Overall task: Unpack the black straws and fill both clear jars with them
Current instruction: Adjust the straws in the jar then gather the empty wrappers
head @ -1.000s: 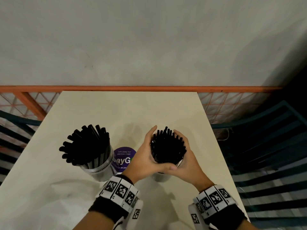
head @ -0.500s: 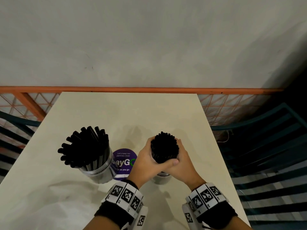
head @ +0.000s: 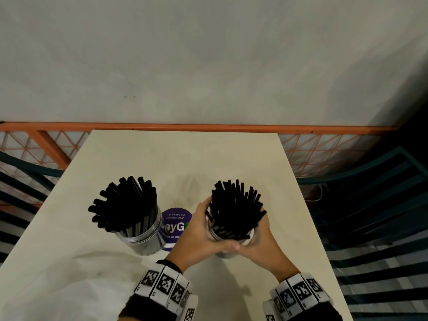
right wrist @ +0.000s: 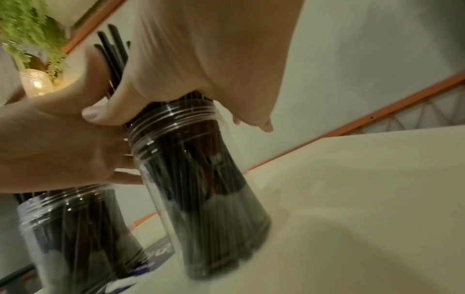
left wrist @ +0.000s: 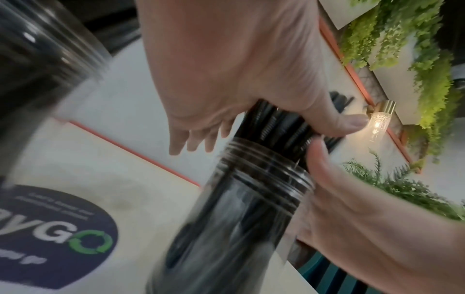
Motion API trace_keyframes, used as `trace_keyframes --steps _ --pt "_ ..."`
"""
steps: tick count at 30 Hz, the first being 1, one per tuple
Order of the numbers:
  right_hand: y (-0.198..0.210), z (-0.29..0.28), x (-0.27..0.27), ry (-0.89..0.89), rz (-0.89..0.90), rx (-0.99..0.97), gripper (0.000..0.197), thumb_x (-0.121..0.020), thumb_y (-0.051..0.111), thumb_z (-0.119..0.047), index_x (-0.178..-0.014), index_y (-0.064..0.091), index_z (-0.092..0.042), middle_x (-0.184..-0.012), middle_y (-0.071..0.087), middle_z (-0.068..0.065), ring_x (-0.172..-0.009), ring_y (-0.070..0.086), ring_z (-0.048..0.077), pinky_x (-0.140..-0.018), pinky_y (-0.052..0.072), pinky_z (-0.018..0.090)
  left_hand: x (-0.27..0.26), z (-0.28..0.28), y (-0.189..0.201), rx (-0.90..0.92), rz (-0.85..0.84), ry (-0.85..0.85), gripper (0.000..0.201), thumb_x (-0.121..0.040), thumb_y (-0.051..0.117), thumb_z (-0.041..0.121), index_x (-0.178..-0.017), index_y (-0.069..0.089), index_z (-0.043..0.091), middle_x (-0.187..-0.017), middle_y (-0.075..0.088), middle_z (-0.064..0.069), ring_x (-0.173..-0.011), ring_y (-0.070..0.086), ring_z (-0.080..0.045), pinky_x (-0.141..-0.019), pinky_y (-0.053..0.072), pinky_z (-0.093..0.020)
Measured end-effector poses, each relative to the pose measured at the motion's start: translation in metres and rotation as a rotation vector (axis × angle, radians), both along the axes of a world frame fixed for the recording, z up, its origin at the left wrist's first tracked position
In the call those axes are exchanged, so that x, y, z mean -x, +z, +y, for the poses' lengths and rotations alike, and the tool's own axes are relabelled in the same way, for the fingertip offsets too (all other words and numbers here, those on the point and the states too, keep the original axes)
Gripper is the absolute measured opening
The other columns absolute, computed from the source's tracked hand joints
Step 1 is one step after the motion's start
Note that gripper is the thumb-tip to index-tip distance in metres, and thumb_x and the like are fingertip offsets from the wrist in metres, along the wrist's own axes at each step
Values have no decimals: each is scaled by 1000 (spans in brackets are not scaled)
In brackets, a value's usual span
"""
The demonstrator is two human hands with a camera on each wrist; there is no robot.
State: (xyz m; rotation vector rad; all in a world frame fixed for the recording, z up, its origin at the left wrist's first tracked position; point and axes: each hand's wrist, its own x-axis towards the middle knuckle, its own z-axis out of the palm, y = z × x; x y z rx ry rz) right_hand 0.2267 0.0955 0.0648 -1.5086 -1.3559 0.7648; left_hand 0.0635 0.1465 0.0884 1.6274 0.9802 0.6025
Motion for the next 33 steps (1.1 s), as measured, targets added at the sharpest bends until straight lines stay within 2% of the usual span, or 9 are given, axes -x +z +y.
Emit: trace_keyframes --steps 3,6,9,12,15,19,24,27,33 --pt "-28 -28 -2 -88 74 207 124 -43 84 -62 -142 19 -27 -147 31 -1 -137 29 16 -112 31 42 30 -15 3 12 136 -17 133 -36 78 68 -144 9 34 -149 23 19 -136 23 2 -111 26 -22" --pt "-50 -51 8 -140 39 473 131 -33 73 -77 -141 25 -21 -131 42 -1 -126 38 18 -101 34 29 61 -31 17 -108 132 77 109 -39 75 72 -135 28 47 -134 44 30 -125 40 7 -104 37 -20" --pt "-49 -62 32 -44 -137 558 83 -49 72 -70 -115 46 -27 -99 52 -3 -90 50 11 -79 42 16 89 -41 41 -405 20 327 56 -55 70 67 -102 58 40 -102 64 17 -94 60 1 -81 42 -6" --pt "-30 -51 68 165 -214 521 33 -78 68 -41 -103 49 -33 -96 54 -5 -81 48 1 -72 41 8 116 -37 53 -564 -38 635 39 -58 68 51 -91 53 39 -93 56 14 -84 53 -3 -72 41 -10" --pt "-6 -27 106 238 -217 342 50 -80 66 -41 -124 45 -30 -117 50 -7 -103 45 -2 -85 34 3 143 -24 44 -525 -56 812 58 -52 69 57 -102 43 46 -104 45 21 -96 48 -1 -81 39 -6" --pt "23 12 137 277 -122 172 91 -70 75 -45 -140 19 -30 -132 29 -16 -116 27 -12 -94 24 -1 164 -4 21 -297 -106 666 109 -34 69 80 -126 30 35 -135 37 12 -128 36 -9 -101 26 -13" --pt "27 65 158 315 -90 75 120 -50 78 -65 -143 12 -31 -146 27 -9 -138 25 12 -114 29 42 169 29 10 -83 -26 366 141 -23 77 74 -141 11 30 -136 39 4 -129 38 -8 -109 29 -29" --pt "24 79 171 383 -67 57 116 -52 76 -63 -139 0 -48 -142 19 -27 -139 25 12 -116 21 51 164 43 13 -66 -59 230 131 -28 81 66 -135 13 37 -129 38 24 -117 40 17 -99 33 -8" --pt "26 89 179 339 54 64 87 -54 77 -47 -125 27 -48 -133 43 -10 -120 45 -5 -99 42 17 155 38 16 -138 -111 307 96 -47 88 42 -118 25 55 -124 42 31 -114 39 22 -90 35 2"
